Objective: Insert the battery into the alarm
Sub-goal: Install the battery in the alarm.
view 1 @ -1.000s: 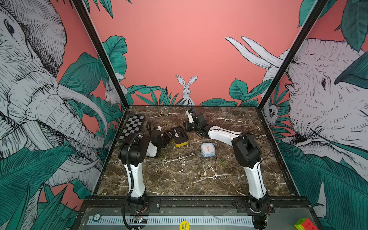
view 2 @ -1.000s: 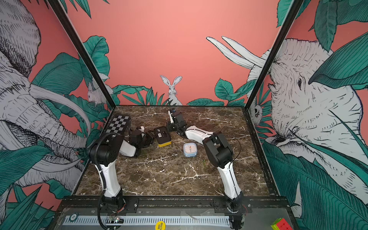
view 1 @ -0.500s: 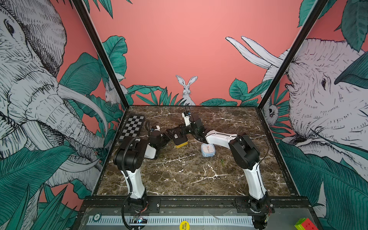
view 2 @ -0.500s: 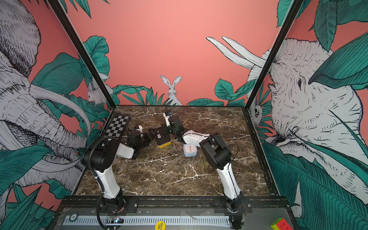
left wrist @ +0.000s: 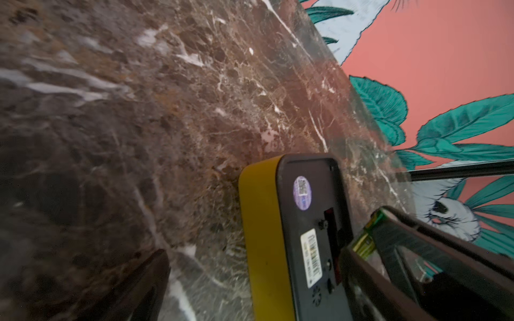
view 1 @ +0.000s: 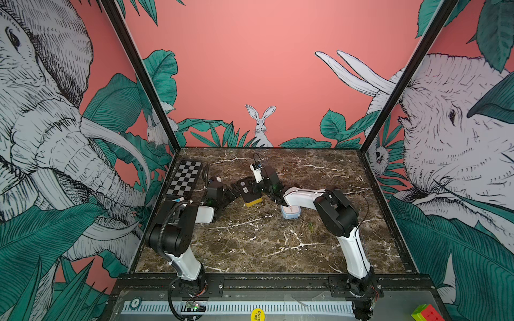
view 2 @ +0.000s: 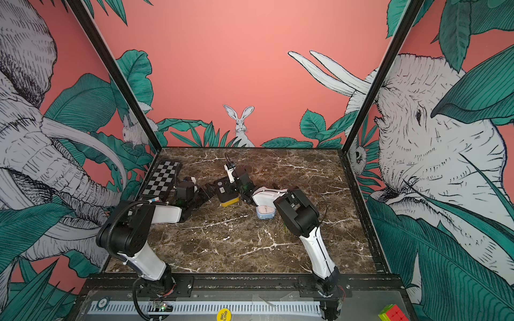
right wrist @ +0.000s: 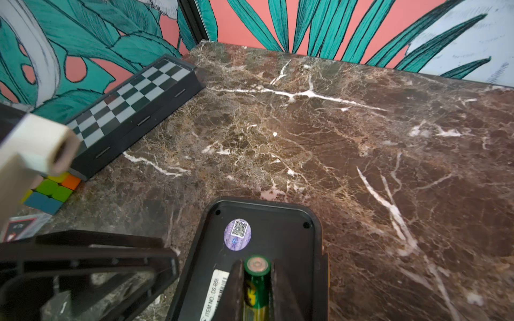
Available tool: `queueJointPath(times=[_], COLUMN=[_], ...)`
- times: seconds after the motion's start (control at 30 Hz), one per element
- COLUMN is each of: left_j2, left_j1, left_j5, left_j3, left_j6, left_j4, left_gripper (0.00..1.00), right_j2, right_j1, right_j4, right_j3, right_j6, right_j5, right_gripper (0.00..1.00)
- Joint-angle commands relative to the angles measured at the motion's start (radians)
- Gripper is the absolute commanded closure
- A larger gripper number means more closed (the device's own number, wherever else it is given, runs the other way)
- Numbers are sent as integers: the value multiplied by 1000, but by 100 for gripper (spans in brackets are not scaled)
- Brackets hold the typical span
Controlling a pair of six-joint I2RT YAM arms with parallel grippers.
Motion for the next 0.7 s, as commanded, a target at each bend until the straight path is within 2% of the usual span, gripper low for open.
queueJointPath(times=[0.0, 0.67], left_j2=[-60, -151], left_j1=[3, 3], left_j5=[-32, -56], left_j3=[17, 12], left_j6=[94, 162], left_j4=[-142, -237], left_gripper=[5, 9], right_j2=[15, 25], right_j1=[7, 33], right_j4=[68, 92], right_j3=[-11, -56], right_j6=[-17, -51], right_j5=[40, 92], right_gripper=[95, 95])
